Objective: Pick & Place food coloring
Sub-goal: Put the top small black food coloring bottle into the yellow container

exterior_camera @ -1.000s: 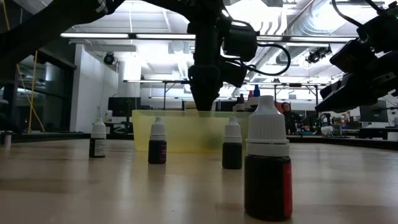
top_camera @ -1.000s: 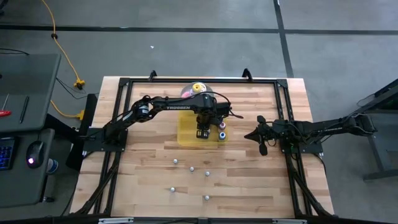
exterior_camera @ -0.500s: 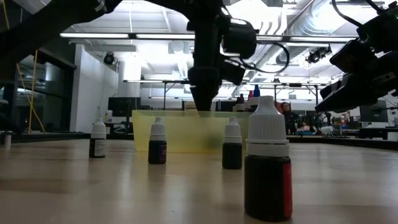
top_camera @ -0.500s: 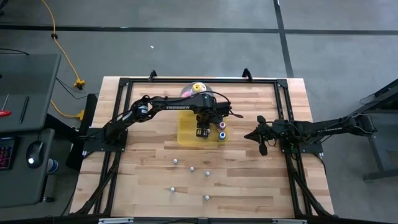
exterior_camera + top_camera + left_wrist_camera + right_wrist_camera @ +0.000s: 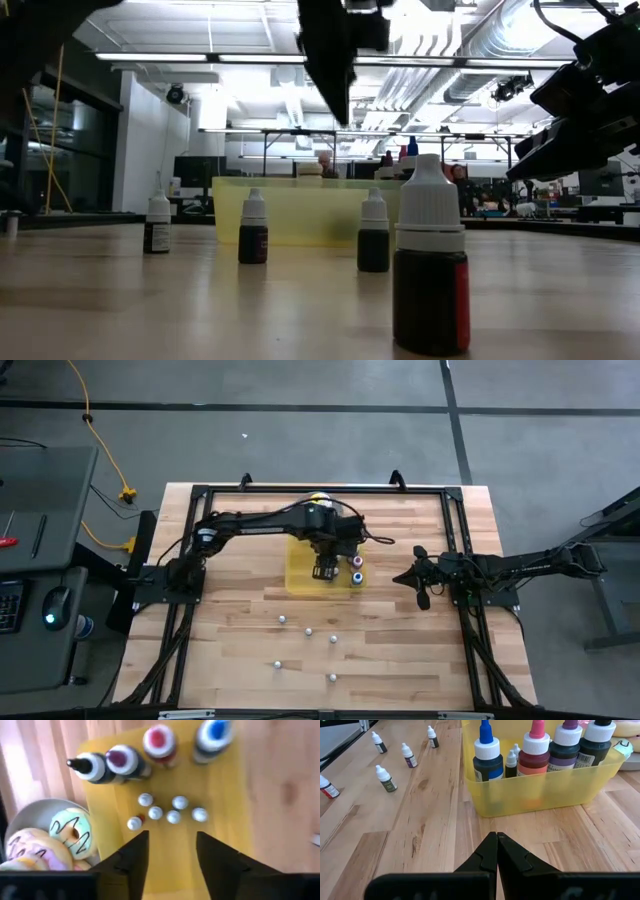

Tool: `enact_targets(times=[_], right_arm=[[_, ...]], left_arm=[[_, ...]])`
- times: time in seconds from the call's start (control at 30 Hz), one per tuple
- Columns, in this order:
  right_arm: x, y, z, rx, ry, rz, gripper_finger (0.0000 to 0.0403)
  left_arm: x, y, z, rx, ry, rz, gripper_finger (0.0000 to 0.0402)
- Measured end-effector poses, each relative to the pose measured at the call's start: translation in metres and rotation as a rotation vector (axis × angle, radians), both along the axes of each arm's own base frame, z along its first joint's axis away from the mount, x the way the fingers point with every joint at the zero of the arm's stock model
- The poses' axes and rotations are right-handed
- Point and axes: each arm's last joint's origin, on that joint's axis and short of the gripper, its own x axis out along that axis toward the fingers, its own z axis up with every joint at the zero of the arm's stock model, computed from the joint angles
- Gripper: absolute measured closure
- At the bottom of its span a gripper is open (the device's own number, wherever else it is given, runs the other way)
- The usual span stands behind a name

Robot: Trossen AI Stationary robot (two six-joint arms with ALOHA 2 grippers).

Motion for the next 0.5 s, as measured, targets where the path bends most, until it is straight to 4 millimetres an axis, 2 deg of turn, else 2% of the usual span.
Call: enact_targets(times=[0.13, 0.27, 0.4, 0.5], right_arm=[[0.0, 0.0, 0.0, 0.0, 0.001, 0.0, 0.0402], [0.0, 0.0, 0.0, 0.0, -0.001, 0.0, 0.0402], [0.0, 0.0, 0.0, 0.0, 0.001, 0.0, 0.0402], [0.0, 0.0, 0.0, 0.0, 0.0, 0.0, 0.0402]], left_arm=[[-0.019, -0.026, 0.03, -0.038, -0.037, -0.071, 0.0197], [-0.04, -0.061, 0.049, -0.114, -0.017, -0.187, 0.0162], [-0.066, -0.089, 0.066, -0.102, 0.026, -0.296, 0.0152], [-0.083, -0.102, 0.075, -0.094, 0.063, -0.311, 0.0153]])
